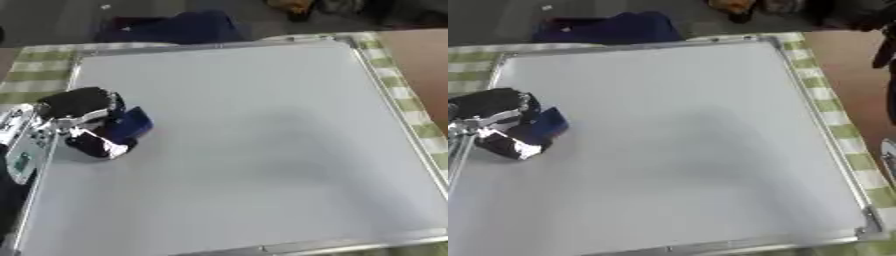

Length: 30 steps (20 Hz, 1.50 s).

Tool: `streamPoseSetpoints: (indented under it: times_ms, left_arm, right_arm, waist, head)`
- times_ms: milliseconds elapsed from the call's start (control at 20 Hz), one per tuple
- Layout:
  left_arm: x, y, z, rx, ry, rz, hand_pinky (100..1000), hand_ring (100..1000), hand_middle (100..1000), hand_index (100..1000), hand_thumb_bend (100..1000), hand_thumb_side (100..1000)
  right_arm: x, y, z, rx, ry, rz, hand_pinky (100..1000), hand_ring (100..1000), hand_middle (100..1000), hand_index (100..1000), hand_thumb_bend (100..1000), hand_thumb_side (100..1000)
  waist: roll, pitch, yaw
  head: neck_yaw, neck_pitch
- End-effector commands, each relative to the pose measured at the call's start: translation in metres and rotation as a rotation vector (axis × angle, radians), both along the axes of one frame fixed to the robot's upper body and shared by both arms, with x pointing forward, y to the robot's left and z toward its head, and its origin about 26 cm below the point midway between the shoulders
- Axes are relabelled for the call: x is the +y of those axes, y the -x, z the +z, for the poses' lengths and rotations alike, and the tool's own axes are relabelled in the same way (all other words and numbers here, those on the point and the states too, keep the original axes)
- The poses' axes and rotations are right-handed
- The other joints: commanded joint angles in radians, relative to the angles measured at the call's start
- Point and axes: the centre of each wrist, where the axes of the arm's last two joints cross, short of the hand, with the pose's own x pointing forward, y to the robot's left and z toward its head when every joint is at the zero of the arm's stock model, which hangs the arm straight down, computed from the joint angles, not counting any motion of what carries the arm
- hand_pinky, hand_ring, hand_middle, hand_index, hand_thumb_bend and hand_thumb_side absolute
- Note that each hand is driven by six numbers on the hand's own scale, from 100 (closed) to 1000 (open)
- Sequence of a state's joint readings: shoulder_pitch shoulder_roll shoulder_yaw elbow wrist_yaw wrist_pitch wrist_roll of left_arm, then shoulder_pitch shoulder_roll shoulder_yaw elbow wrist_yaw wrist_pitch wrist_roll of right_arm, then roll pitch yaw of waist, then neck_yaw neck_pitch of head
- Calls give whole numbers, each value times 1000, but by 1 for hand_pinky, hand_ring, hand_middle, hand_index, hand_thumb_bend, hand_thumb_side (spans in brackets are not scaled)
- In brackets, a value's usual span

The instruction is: Wipe the whiteboard clean with a brush.

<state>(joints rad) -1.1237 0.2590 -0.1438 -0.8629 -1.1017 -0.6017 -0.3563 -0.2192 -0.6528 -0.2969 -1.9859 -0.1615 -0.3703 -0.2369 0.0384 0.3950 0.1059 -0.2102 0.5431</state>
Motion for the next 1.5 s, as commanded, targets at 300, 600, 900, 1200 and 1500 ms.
streamPoseSetpoints:
  times_ms: [300,600,900,1200,1500]
  left_arm:
    - [28,-6,-9,-59,20,153,643,505,269,142,192,461]
    - [49,-11,-25,-58,42,259,642,501,263,143,185,461]
    - [62,-13,-28,-68,77,329,636,489,251,142,174,457]
    - [70,-14,-21,-85,111,355,625,472,237,142,156,458]
    - [79,-14,-16,-85,135,390,623,462,227,142,144,460]
  right_arm:
    - [-2,4,8,-26,12,-5,730,581,462,263,186,959]
    - [-2,4,8,-30,12,-5,730,581,461,263,188,960]
    - [-2,4,7,-29,16,-5,731,580,460,261,191,960]
    - [-1,4,7,-25,18,-6,731,580,459,261,190,959]
    - [-2,4,6,-22,16,-7,731,580,459,261,189,958]
  waist:
    - [-11,-22,3]
    - [-17,-18,5]
    - [-21,-13,7]
    - [-21,-15,8]
    - [-20,-19,7]
  head:
    - [-5,-8]
    - [-7,-15]
    - [-7,-19]
    - [-6,-20]
    - [-4,-21]
